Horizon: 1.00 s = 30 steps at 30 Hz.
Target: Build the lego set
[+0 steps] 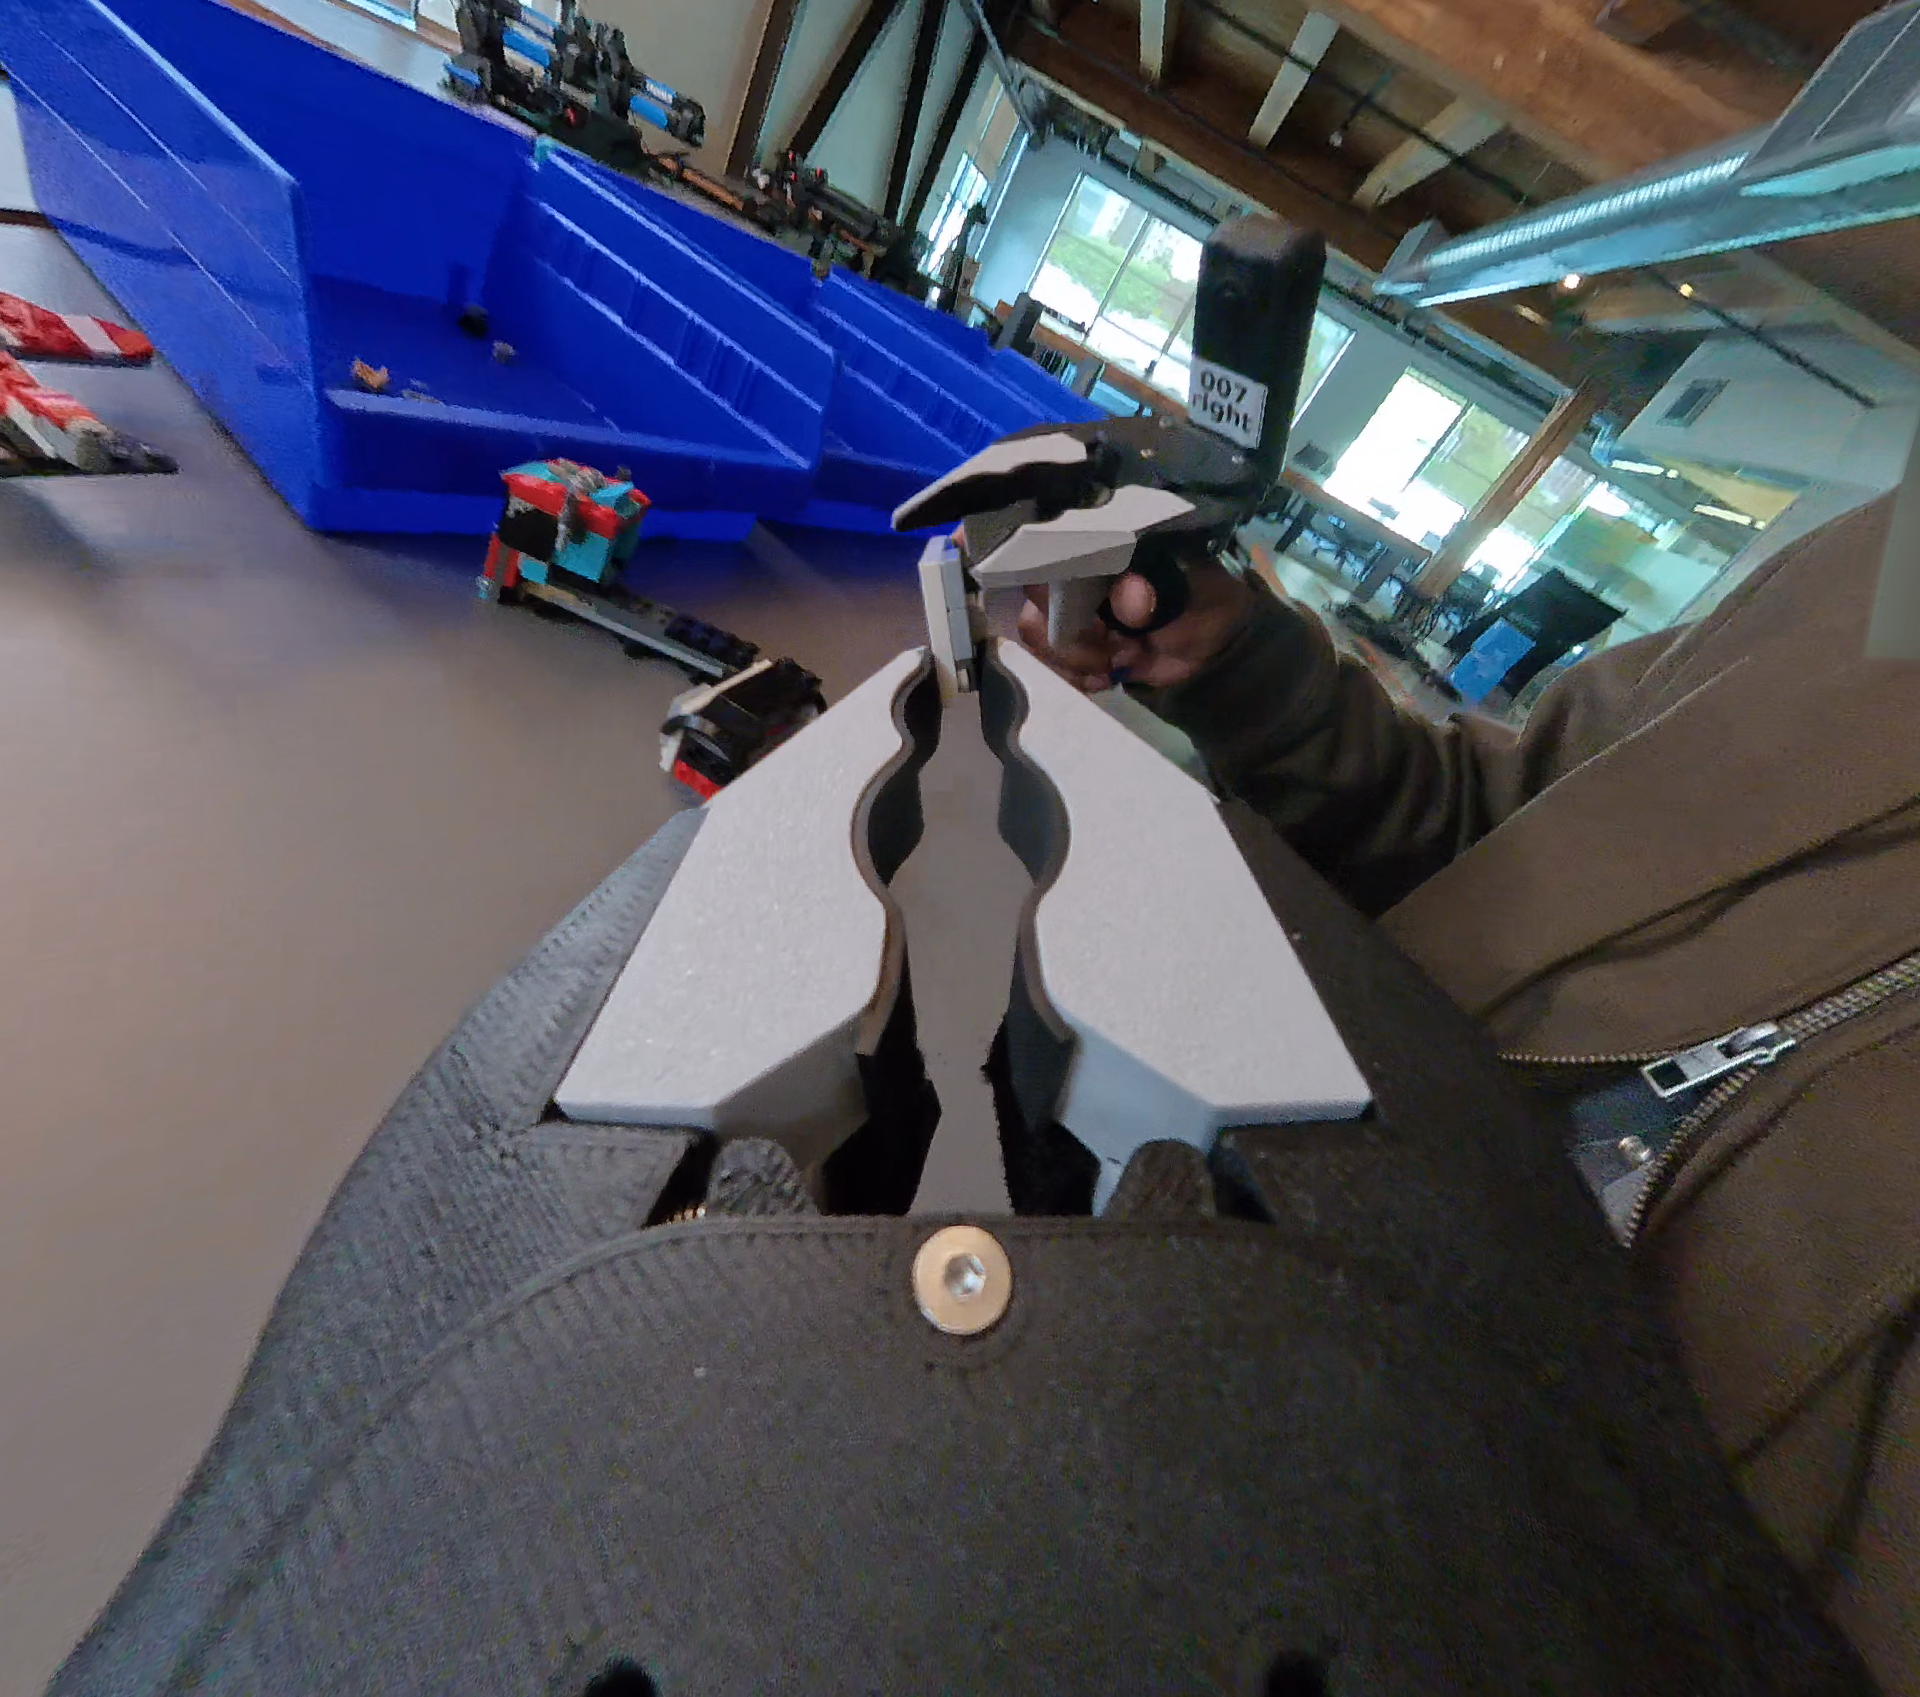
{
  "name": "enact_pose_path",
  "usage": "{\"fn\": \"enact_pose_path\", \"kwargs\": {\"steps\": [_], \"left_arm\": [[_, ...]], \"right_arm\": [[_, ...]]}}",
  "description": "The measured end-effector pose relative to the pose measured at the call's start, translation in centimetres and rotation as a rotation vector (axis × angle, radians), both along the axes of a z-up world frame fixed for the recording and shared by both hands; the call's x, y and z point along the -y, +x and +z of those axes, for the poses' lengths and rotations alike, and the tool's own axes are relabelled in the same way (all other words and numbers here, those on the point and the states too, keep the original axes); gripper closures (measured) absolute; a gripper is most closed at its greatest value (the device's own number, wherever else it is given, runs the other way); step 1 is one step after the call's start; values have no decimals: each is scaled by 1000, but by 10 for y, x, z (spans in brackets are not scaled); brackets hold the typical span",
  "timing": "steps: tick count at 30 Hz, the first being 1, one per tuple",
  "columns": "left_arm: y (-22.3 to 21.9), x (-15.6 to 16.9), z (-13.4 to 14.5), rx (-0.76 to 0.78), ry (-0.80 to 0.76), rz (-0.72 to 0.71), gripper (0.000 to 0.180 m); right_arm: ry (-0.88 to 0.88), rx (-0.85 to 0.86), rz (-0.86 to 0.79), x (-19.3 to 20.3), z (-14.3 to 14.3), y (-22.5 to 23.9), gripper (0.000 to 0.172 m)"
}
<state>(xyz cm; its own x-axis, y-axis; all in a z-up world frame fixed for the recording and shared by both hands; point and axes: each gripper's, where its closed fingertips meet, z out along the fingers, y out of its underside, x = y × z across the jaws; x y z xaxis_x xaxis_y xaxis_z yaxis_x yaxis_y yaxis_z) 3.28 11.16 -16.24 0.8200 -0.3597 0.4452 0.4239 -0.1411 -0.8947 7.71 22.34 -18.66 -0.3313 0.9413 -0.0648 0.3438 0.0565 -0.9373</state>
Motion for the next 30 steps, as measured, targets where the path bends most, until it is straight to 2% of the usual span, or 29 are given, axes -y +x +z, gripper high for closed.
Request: {"fn": "enact_pose_path", "kwargs": {"steps": [5,12,23,26,30], "left_arm": [[10,-8,-19,0,-133,11,173],[17,-13,-29,-1,-204,13,173],[15,-22,-45,33,-320,14,173],[15,-23,-52,46,-372,17,173],[18,-17,-70,83,-513,23,173]], "right_arm": [[15,38,58,5,-14,-10,134],[98,88,153,14,-27,-27,135],[123,141,125,13,-38,-37,134],[115,137,127,14,-35,-37,134],[15,95,115,16,-20,-35,135]]}}
